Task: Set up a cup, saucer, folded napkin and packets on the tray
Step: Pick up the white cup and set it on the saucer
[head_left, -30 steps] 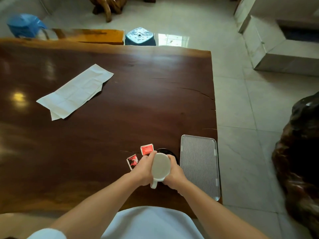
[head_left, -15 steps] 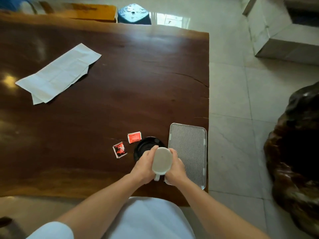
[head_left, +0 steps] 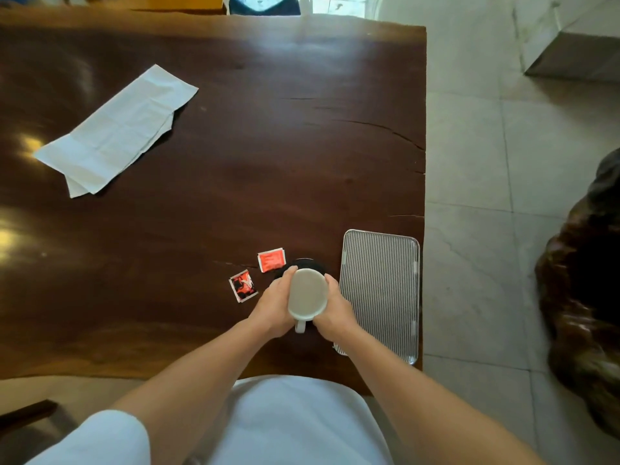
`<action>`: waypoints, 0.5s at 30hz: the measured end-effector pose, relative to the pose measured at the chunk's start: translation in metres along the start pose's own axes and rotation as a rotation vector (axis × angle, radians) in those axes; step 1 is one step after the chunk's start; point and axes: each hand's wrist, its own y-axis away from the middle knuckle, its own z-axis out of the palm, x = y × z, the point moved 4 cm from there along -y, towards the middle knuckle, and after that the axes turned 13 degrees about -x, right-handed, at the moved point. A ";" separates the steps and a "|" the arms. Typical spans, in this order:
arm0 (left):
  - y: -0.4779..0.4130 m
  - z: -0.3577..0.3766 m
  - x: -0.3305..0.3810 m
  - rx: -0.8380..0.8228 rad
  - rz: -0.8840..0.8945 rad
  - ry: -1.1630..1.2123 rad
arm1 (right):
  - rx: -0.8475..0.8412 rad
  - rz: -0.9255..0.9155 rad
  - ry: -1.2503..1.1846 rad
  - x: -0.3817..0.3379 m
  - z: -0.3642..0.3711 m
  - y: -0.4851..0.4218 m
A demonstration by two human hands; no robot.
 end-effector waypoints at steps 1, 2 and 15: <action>-0.001 0.000 -0.001 -0.006 -0.007 0.008 | 0.000 -0.004 0.012 0.000 0.001 -0.001; -0.002 0.000 -0.002 -0.011 -0.011 0.014 | 0.001 -0.005 0.016 0.000 0.001 -0.002; -0.002 -0.006 -0.011 0.017 -0.007 0.062 | -0.027 0.038 0.035 -0.002 0.007 -0.002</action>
